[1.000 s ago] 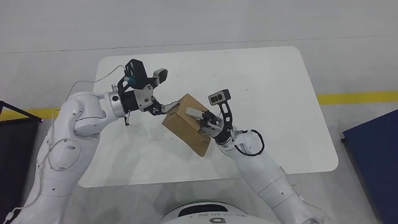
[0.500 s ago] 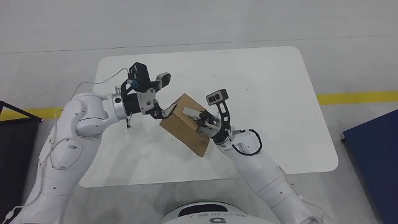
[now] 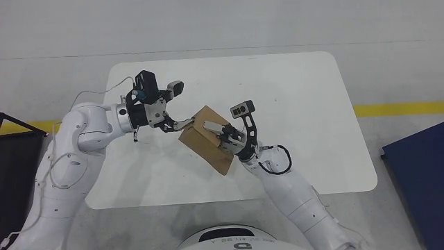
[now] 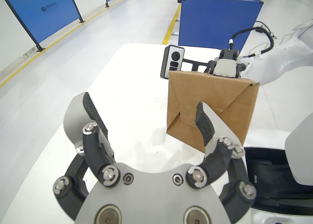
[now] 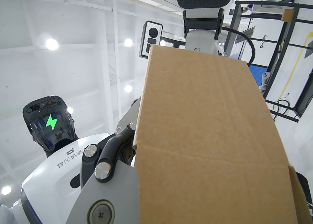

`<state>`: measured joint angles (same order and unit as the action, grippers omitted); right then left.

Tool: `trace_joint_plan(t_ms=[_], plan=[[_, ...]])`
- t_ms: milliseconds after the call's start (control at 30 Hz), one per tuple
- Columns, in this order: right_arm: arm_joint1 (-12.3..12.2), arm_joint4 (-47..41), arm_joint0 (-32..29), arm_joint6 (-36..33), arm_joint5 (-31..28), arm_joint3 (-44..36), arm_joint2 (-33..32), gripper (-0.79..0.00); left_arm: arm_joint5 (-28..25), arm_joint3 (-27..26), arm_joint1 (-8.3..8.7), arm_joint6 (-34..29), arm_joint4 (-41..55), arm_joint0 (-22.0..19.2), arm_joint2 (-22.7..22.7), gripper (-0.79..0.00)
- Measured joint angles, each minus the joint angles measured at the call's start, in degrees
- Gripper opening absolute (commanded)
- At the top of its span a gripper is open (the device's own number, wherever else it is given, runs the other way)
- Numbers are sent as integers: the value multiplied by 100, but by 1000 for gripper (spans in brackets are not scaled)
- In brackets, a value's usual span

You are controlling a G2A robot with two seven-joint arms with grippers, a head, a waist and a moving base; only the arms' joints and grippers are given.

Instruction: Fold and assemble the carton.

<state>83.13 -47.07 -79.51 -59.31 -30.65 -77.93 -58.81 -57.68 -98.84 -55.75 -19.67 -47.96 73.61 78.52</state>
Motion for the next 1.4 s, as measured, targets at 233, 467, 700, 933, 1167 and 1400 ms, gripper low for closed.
trace_joint_plan(t_ms=[233,467,700,933,1167,1400], plan=[[-8,91,18,62,-25,11,28,-785,-34,-57,56,-128,-189,-31,74,0],[-18,160,21,128,-32,-16,58,-785,-32,-68,110,-64,-140,-39,68,0],[-27,252,22,198,-17,-51,101,-785,-32,-90,170,-89,-484,-80,172,0],[-4,364,98,291,53,-38,276,-785,-32,-158,234,-15,-456,-56,-21,0],[7,395,167,341,60,-2,361,-785,-32,-146,301,23,-433,-118,-231,0],[4,382,185,352,62,15,392,-785,-32,-121,355,112,-411,-161,-294,0]])
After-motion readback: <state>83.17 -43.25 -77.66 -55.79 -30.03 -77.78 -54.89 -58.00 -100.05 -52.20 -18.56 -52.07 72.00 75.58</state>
